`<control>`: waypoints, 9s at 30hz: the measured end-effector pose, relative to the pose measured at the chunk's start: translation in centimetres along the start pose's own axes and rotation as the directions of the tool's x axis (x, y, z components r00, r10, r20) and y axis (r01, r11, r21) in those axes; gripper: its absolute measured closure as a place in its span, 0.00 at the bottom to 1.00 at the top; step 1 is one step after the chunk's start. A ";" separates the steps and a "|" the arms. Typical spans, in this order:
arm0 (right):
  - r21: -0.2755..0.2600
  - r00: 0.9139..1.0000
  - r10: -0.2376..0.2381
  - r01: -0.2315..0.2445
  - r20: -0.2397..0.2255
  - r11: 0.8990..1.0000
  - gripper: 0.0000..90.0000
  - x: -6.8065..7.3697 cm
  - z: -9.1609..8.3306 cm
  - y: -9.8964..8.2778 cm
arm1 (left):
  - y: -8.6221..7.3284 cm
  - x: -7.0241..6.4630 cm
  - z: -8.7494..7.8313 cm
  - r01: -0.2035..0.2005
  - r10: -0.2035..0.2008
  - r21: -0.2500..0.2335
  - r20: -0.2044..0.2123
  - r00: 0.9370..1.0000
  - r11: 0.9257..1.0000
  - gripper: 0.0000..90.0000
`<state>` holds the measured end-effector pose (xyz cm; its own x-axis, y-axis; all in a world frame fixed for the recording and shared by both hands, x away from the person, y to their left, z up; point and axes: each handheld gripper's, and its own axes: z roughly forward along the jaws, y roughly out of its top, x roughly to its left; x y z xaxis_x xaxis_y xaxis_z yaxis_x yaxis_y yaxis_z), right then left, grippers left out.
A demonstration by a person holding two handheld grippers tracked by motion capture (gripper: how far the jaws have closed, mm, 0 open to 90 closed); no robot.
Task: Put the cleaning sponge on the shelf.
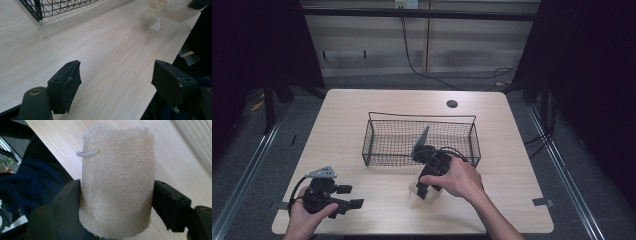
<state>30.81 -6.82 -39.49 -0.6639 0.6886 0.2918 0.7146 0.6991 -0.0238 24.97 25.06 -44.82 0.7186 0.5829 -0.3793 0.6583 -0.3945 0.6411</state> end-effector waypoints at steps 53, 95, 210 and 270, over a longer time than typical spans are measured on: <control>-0.180 0.980 0.196 -0.186 0.043 0.966 0.30 -6.4 -9.4 -1.5 | 0.0 -0.1 0.1 -0.010 0.010 -0.003 0.010 1.000 1.000 0.23; -0.261 0.837 0.546 -0.519 0.039 0.814 0.30 -14.0 -6.7 -1.1 | 0.0 -0.1 0.0 -0.008 0.008 0.001 0.014 1.000 1.000 0.23; -0.226 0.770 0.638 -0.620 0.014 0.752 0.24 -16.1 -2.2 -1.3 | 0.0 -0.1 0.1 -0.005 0.005 0.002 0.011 1.000 1.000 0.24; -0.455 0.950 0.310 -0.288 -0.028 0.842 0.26 -8.8 -4.5 -4.8 | -0.1 -0.1 0.2 -0.004 0.004 0.008 0.003 1.000 1.000 0.24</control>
<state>34.23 -17.09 -37.64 -0.4031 0.8659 0.2962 0.8937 0.3026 0.3314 24.92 24.94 -44.94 0.7216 0.5794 -0.3788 0.6576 -0.4027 0.6368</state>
